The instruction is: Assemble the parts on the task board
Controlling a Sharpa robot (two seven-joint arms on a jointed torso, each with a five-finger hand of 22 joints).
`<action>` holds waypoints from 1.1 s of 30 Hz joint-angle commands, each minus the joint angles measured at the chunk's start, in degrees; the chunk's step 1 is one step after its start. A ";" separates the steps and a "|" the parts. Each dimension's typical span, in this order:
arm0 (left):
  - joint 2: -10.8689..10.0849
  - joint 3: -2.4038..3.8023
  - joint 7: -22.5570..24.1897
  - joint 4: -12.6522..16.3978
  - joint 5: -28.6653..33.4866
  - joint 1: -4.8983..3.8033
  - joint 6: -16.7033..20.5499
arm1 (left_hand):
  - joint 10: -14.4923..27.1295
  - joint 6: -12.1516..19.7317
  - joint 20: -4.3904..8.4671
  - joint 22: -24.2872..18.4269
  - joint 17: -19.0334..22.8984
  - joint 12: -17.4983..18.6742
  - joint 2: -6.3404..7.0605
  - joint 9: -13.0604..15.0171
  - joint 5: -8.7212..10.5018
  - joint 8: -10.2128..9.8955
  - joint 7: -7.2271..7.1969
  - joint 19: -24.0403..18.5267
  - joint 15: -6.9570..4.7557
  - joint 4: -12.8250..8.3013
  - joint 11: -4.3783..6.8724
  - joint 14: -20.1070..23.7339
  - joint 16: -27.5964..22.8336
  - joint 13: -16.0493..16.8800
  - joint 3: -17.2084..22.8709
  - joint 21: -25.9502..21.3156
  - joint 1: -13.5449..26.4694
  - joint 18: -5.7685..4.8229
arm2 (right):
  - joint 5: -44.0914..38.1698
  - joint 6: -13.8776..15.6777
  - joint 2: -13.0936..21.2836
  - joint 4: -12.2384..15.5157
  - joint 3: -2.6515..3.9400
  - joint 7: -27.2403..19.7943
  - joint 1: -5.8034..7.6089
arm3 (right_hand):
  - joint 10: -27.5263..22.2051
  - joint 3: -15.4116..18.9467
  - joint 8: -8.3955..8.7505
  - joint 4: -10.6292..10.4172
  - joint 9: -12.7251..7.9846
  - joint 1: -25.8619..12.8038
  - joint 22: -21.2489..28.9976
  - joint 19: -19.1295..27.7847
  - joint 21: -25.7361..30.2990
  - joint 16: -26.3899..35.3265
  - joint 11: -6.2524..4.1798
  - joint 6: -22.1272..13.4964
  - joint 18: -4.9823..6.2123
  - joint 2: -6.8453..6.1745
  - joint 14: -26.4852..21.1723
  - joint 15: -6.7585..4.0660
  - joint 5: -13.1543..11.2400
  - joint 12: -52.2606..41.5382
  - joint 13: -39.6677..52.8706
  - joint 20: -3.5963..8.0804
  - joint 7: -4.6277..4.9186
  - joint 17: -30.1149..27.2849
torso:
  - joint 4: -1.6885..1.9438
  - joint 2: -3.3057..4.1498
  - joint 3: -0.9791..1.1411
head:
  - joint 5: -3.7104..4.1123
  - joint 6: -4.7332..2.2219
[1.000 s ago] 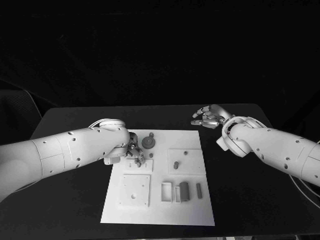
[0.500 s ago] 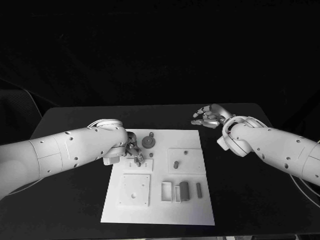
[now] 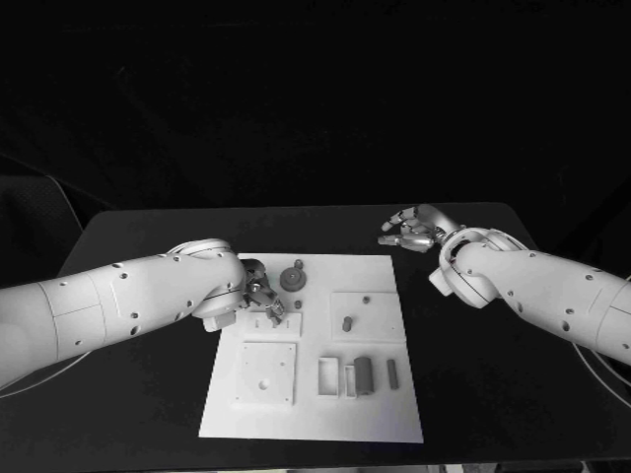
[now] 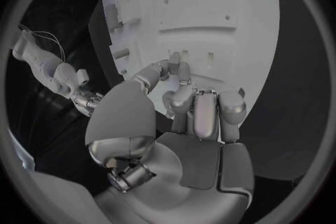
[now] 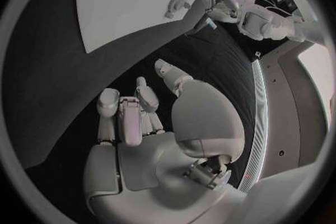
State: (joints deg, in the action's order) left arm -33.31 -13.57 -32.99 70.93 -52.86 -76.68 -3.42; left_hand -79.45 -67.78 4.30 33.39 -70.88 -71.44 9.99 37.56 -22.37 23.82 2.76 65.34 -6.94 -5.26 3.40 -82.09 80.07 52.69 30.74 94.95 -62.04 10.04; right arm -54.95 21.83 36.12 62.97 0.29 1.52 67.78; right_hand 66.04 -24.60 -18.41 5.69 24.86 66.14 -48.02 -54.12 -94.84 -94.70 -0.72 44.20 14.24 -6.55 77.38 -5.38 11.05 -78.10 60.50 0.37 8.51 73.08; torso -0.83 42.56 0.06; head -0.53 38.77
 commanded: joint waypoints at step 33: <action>-3.93 -0.08 -0.93 7.82 -7.52 1.35 15.64 | -4.86 -7.05 0.15 0.83 0.12 -0.21 -3.91 4.13 -9.94 5.57 0.70 2.07 -0.29 -2.35 2.36 -2.68 1.01 -0.53 2.97 7.52 -5.43 4.96 | 0.16 -0.62 0.80 0.50 0.01 -0.09 -0.20 | -0.32 -0.05 -0.28 -0.39 0.01 -0.73 0.09 -0.18 -3.31 -0.27 -0.11 0.64 0.74 0.00 -0.35 -0.03 0.32 0.24 -0.09 -0.01 1.23 -0.07 | -0.07 -0.01 0.04 | -0.97 1.90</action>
State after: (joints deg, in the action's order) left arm -37.39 -13.66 -33.41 78.63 -59.16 -75.35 11.23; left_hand -80.90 -69.05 4.41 34.15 -70.86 -71.43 10.47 37.19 -26.25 23.80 3.11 67.08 -6.56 -5.21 2.79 -83.55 80.73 52.23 30.79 94.95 -62.50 9.26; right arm -54.94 21.82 36.83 63.39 0.29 1.58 67.60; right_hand 66.05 -24.60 -18.41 5.69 24.86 66.14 -48.02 -54.12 -94.84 -94.70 -0.70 44.08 14.24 -6.55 77.38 -5.38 11.05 -78.10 60.48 0.37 8.64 73.07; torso -0.81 42.47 0.09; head -1.38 40.51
